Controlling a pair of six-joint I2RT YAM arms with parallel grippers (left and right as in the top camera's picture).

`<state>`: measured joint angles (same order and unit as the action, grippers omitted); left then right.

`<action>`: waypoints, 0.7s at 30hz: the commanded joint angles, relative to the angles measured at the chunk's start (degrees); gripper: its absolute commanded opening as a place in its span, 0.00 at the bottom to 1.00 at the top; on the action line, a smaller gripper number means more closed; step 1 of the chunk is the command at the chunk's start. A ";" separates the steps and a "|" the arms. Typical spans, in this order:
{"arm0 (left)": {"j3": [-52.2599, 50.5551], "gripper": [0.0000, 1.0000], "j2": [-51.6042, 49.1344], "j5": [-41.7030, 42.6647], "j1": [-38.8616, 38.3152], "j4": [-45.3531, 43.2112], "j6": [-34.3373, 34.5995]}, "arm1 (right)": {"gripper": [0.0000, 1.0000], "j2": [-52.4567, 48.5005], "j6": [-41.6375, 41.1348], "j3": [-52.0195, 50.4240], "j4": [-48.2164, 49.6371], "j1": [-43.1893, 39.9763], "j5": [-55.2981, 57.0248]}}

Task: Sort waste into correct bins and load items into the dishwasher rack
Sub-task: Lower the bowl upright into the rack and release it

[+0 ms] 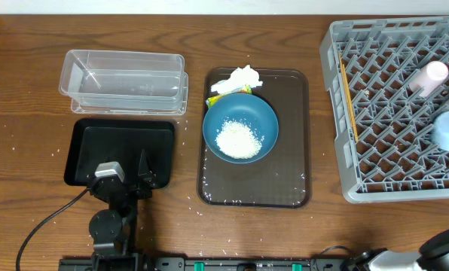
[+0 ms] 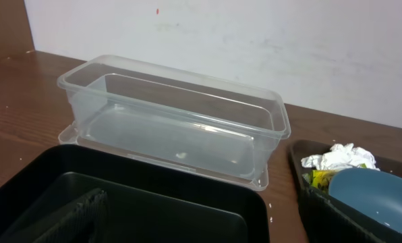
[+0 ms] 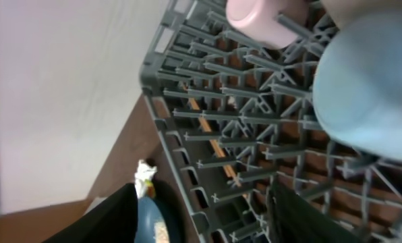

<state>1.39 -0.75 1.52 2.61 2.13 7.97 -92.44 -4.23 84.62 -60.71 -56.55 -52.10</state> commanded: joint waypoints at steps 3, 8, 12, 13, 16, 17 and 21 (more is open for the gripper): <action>-1.16 0.92 0.15 -1.14 0.31 1.97 0.68 | 0.59 1.49 -0.46 0.02 -1.16 -0.04 3.85; -1.16 0.92 0.15 -1.14 0.31 1.97 0.68 | 0.52 1.49 -0.42 0.02 -2.03 0.81 4.13; -1.16 0.92 0.15 -1.14 0.31 1.97 0.68 | 0.49 1.49 -0.46 0.02 -1.03 2.54 6.80; -1.16 0.92 0.15 -1.14 0.31 1.97 0.68 | 0.48 1.46 -0.83 0.02 -0.35 2.99 8.48; -1.16 0.92 0.15 -1.11 0.31 1.97 0.68 | 0.31 1.14 -6.29 -0.04 3.34 5.55 20.06; -1.16 0.92 0.15 -1.14 0.31 1.97 0.68 | 0.27 0.92 -7.61 -0.04 4.61 6.51 23.67; -1.16 0.92 0.15 -1.14 0.31 1.97 0.68 | 0.16 -1.70 -10.38 -0.04 10.93 11.72 31.89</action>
<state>1.39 -0.75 1.50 2.61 2.13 7.97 -91.81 -10.72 84.62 -52.40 -48.49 -29.91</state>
